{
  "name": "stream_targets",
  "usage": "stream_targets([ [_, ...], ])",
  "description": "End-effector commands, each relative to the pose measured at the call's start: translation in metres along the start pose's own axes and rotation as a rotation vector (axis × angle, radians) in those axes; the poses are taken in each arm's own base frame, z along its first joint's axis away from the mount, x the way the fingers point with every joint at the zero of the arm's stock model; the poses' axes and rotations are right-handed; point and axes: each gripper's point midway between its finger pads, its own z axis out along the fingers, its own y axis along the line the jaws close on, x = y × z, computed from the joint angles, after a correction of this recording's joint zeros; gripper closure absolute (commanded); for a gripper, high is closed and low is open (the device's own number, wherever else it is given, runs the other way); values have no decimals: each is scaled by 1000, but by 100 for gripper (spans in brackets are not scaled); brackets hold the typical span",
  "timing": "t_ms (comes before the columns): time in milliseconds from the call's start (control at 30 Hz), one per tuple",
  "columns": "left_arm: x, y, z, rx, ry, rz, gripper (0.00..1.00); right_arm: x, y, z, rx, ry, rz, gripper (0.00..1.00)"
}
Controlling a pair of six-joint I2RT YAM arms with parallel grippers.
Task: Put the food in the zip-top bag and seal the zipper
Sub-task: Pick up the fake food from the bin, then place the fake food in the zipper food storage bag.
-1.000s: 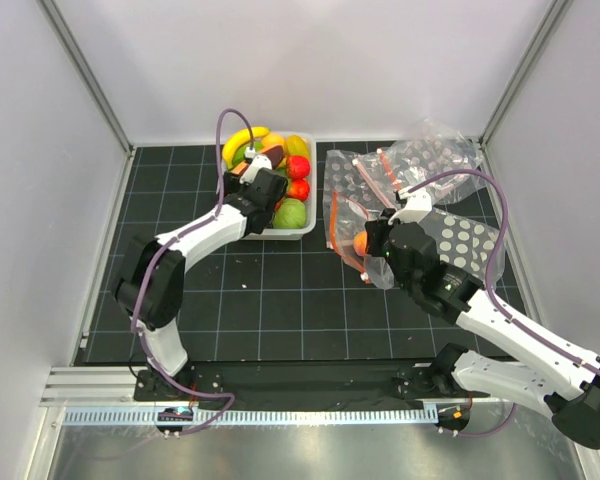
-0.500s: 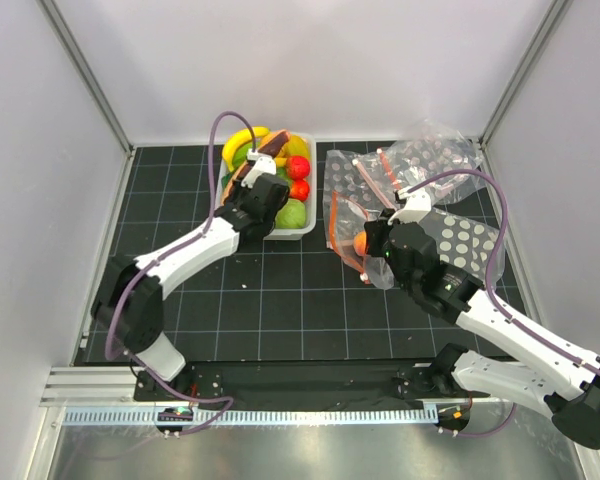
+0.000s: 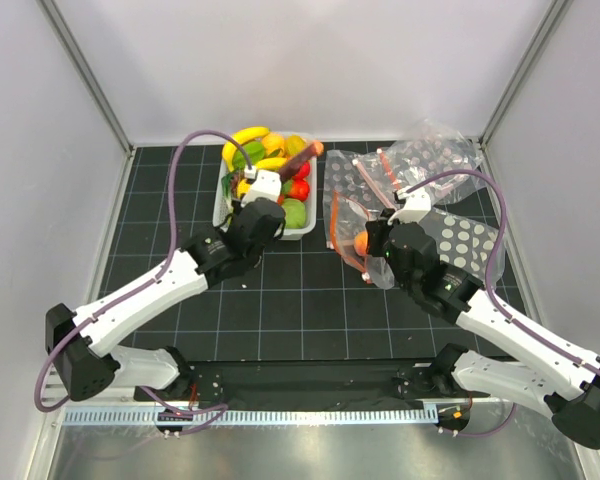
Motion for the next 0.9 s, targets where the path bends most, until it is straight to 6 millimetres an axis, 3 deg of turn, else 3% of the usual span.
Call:
stream_targets([
  [0, 23, -11, -27, 88, 76, 37, 100, -19, 4, -3, -13, -59, 19, 99],
  [200, 44, -20, -60, 112, 179, 146, 100, -20, 5, -1, -15, -57, 0, 99],
  [300, 41, -13, -74, 13, 171, 262, 100, -18, 5, 1, -9, -48, -13, 99],
  [433, 34, -15, -73, -175, 138, 471, 100, -16, 8, 4, -13, -35, -30, 99],
  [567, 12, -25, -78, -289, 40, 558, 100, -13, 14, 6, -35, -15, -44, 99],
  [700, 9, -41, -82, -300, 21, 669, 100, -13, 13, 6, -30, -13, -48, 99],
  [867, 10, -42, -84, -293, 17, 676, 100, -18, 3, 4, 19, -32, -45, 99],
])
